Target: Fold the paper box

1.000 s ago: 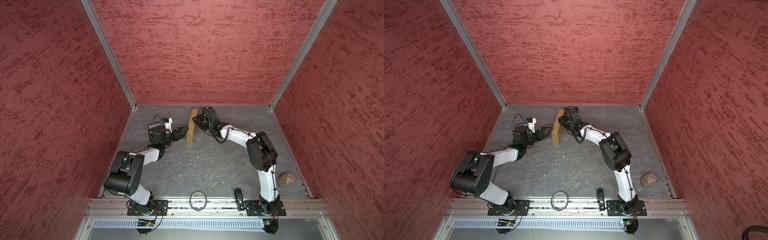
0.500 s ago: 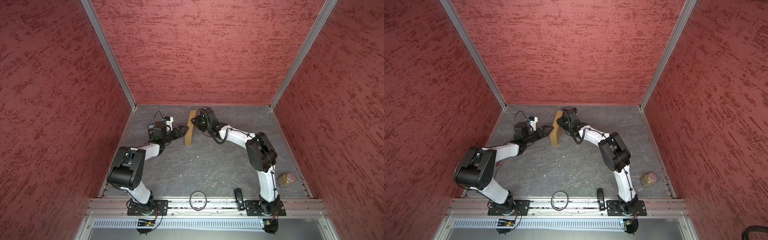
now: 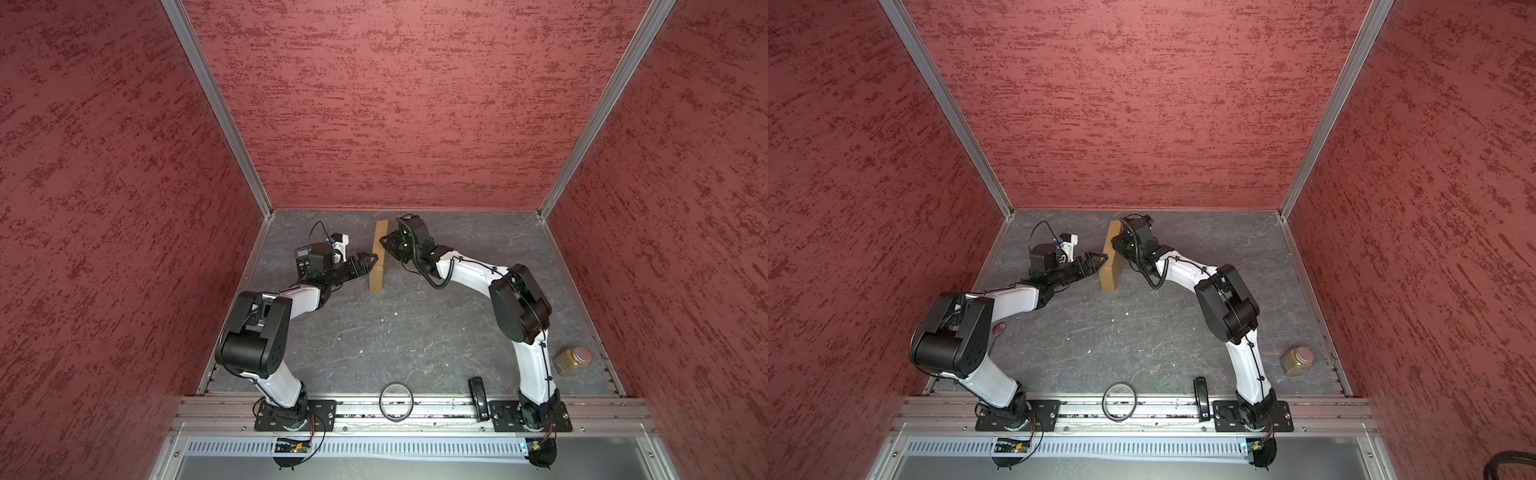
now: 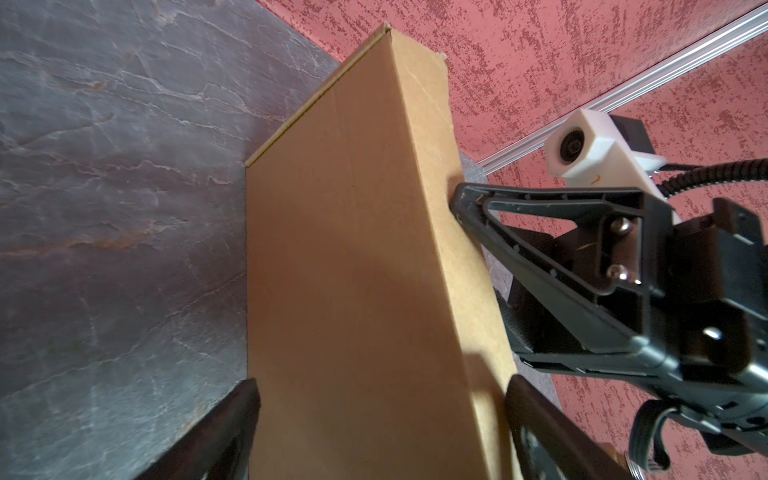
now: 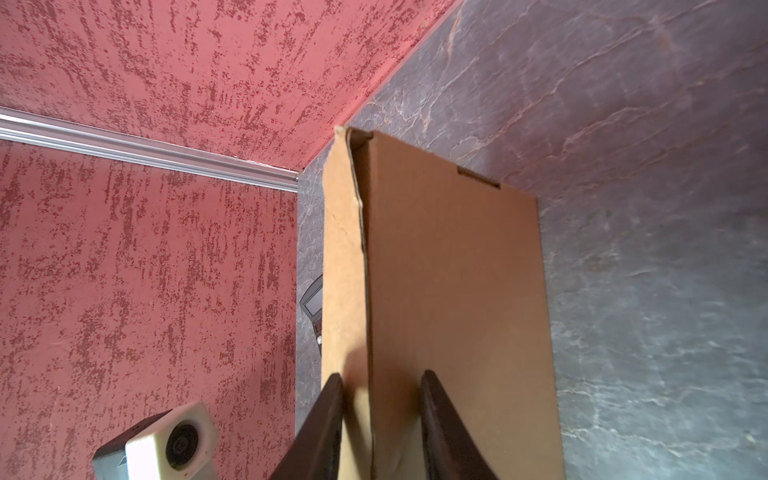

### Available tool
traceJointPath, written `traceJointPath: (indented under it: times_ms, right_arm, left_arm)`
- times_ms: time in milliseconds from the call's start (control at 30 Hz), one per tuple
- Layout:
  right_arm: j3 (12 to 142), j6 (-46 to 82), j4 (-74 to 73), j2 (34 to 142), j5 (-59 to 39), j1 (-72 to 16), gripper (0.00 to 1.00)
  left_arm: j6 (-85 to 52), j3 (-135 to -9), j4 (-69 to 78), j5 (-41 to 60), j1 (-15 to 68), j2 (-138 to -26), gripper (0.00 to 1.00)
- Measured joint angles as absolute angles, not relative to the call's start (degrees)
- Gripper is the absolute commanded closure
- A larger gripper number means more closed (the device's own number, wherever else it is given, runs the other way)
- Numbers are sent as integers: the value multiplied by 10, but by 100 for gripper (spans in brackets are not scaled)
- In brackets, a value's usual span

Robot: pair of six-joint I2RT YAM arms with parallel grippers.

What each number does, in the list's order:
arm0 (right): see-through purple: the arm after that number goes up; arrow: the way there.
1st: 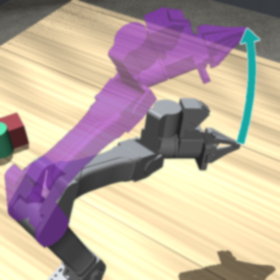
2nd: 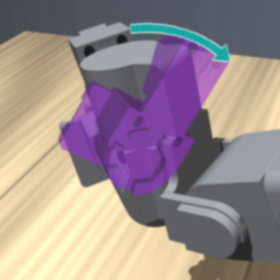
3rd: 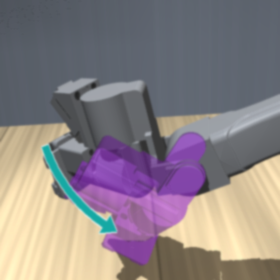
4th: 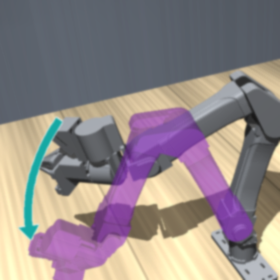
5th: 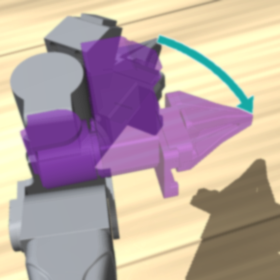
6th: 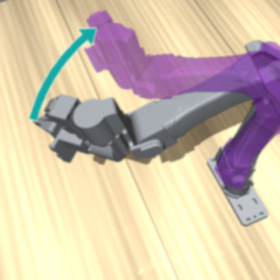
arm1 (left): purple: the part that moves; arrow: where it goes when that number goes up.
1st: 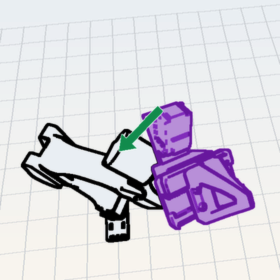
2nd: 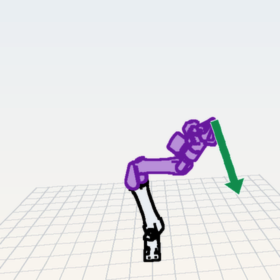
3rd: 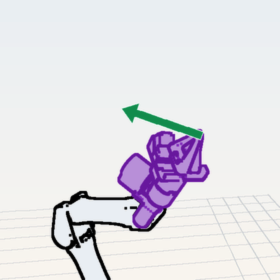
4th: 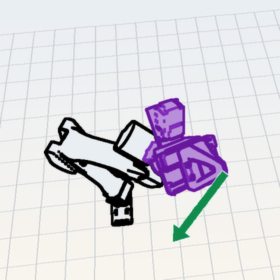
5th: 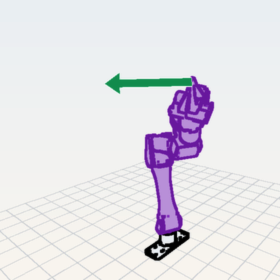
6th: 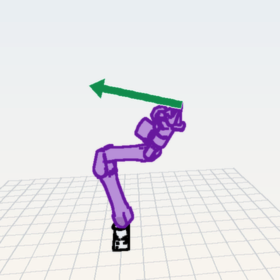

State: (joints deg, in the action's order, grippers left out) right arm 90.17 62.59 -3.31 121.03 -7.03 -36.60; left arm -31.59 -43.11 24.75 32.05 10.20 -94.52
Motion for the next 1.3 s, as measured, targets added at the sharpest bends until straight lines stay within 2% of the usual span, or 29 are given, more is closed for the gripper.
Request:
traceJointPath:
  times_ms: [300, 567, 967, 1300]
  right_arm:
    - [889, 606, -28, 1202, -58, -367, 49]
    - [887, 548, 18, 1177, -47, -367, 46]
    - [878, 451, 26, 1143, -75, -316, 45]
    - [912, 397, 16, 1162, -159, -293, 38]
  left_arm:
    - [-292, -438, 229, 306, 109, -939, 15]
    - [-269, -445, 190, 294, 108, -922, 19]
    - [-239, -461, 112, 280, 102, -899, 12]
    - [-226, -473, 86, 283, 95, -899, 12]
